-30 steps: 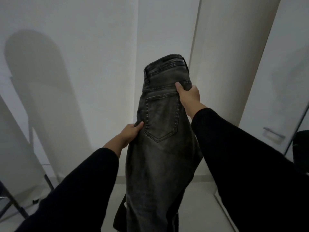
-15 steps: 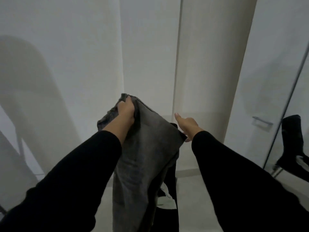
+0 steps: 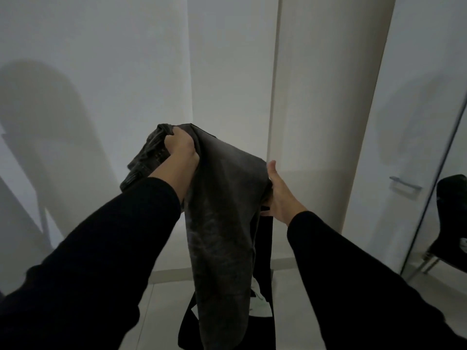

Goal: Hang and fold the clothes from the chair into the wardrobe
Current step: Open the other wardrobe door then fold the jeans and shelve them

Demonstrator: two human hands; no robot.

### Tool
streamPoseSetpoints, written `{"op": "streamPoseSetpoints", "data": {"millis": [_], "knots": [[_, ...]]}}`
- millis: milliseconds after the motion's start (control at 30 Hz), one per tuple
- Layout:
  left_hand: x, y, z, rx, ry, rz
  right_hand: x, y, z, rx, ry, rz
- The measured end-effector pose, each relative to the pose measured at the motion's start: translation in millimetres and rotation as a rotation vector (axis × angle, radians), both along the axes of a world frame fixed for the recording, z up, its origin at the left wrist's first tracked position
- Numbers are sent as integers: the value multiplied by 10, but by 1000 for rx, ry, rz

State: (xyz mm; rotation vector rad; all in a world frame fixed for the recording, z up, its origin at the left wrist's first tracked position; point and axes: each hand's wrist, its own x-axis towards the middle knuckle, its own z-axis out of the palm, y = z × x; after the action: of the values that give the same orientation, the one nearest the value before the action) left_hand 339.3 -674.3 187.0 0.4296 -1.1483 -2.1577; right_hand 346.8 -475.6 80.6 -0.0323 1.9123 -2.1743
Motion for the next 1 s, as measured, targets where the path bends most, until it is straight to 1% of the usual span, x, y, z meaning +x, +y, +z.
{"op": "streamPoseSetpoints", "data": {"millis": [100,167,233,300,333,400,500,633,700,767,833,900,967,1000], "knots": [[20,-12,-53,-9,6,-15,6,-14,-62,131,87,4],[24,-66,-101,-51,17,-106,-21,-55,-86,221,118,-62],[13,-169,-181,-160,-38,-267,-67,-85,-68,182,136,-132],[71,-246,-244,-335,-151,-439,-96,-125,-5,63,148,-159],[113,-272,-278,-386,-198,-517,-95,-147,40,14,159,-162],[130,-331,-366,-398,-232,-618,-116,-202,128,-50,171,-155],[121,-410,-516,-356,-255,-619,-149,-289,247,-96,187,-158],[159,-452,-704,-276,-316,-650,-180,-430,410,-116,180,-211],[215,-390,-773,-201,-314,-703,-191,-510,502,-87,192,-236],[304,-312,-825,-145,-360,-766,-261,-553,536,-52,194,-278],[323,-282,-938,-159,-422,-871,-315,-542,548,-22,204,-331],[309,-295,-1068,-202,-478,-1025,-334,-459,573,-14,215,-402],[332,-247,-1133,-323,-497,-1106,-376,-320,554,-14,222,-467],[344,-188,-1129,-389,-477,-1101,-397,-246,537,-19,213,-496]]}}
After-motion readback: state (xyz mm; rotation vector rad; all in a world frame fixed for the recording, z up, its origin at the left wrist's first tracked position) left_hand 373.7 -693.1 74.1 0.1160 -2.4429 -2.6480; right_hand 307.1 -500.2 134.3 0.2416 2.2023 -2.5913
